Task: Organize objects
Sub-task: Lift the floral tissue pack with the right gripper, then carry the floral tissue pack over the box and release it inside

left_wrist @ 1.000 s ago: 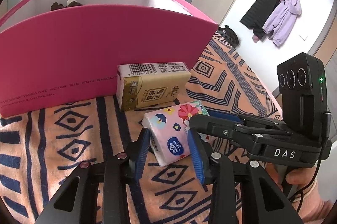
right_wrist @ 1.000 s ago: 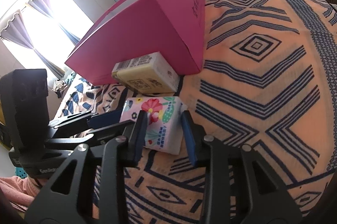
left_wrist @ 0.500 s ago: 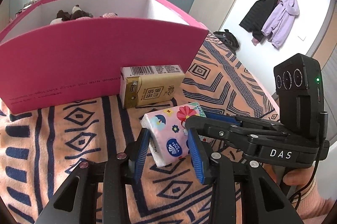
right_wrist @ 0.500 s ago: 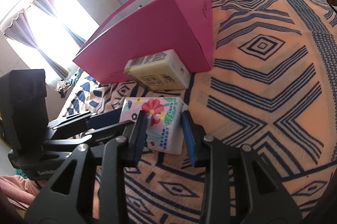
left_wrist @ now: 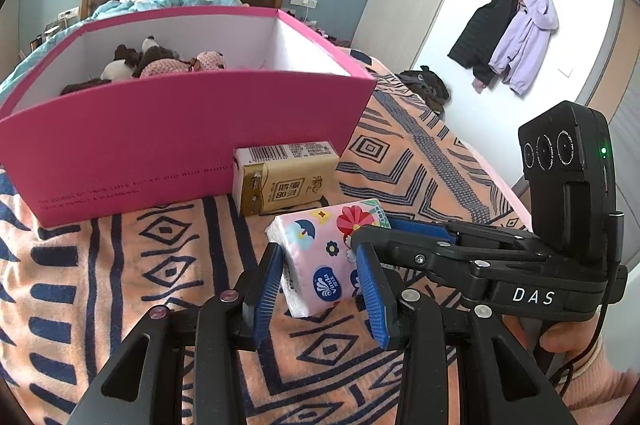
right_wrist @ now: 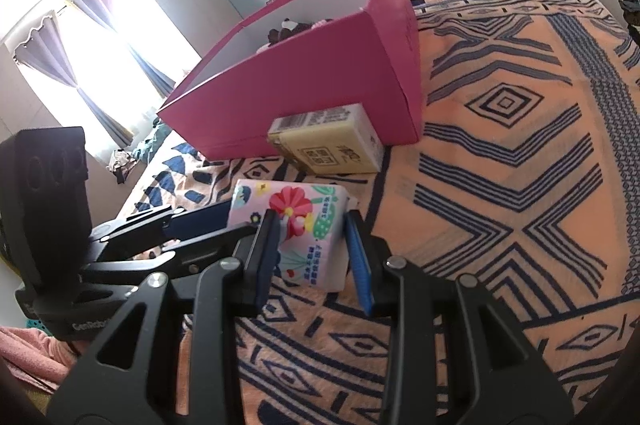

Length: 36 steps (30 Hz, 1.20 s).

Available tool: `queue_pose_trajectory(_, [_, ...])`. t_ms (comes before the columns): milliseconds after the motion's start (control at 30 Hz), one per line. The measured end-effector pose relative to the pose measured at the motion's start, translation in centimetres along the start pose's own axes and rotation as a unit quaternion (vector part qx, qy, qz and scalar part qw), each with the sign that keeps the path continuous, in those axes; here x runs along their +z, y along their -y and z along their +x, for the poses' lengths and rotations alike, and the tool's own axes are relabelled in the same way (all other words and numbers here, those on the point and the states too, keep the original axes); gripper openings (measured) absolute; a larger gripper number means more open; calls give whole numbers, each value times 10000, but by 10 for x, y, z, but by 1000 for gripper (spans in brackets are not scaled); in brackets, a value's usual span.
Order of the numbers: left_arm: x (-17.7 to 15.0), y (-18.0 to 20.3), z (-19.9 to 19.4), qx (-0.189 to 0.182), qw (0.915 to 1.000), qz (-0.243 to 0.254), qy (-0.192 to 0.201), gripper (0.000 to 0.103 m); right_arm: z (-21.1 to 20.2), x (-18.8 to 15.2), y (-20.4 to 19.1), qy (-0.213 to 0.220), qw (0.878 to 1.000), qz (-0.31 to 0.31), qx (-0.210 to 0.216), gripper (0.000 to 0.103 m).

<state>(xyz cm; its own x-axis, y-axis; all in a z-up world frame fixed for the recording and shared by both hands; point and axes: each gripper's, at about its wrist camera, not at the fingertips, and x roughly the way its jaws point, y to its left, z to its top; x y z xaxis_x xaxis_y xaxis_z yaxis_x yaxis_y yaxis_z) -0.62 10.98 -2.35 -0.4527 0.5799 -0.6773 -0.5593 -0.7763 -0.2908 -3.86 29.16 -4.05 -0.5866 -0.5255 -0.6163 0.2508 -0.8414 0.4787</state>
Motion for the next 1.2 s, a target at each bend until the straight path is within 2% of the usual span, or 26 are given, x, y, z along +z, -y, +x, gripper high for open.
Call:
queue_pose_trajectory(667, [14, 7, -36, -86, 9987, 183, 467, 38, -25, 13, -28, 341, 9988, -358, 11, 37])
queue_pose_trajectory(867, [28, 7, -47, -163, 9980, 187, 589, 38, -34, 24, -37, 486, 9976, -497, 16, 37])
queue_pose_trajectory(1200, [61, 8, -62, -34, 9958, 326, 852, 38, -47, 54, -53, 766, 9936, -830, 23, 37])
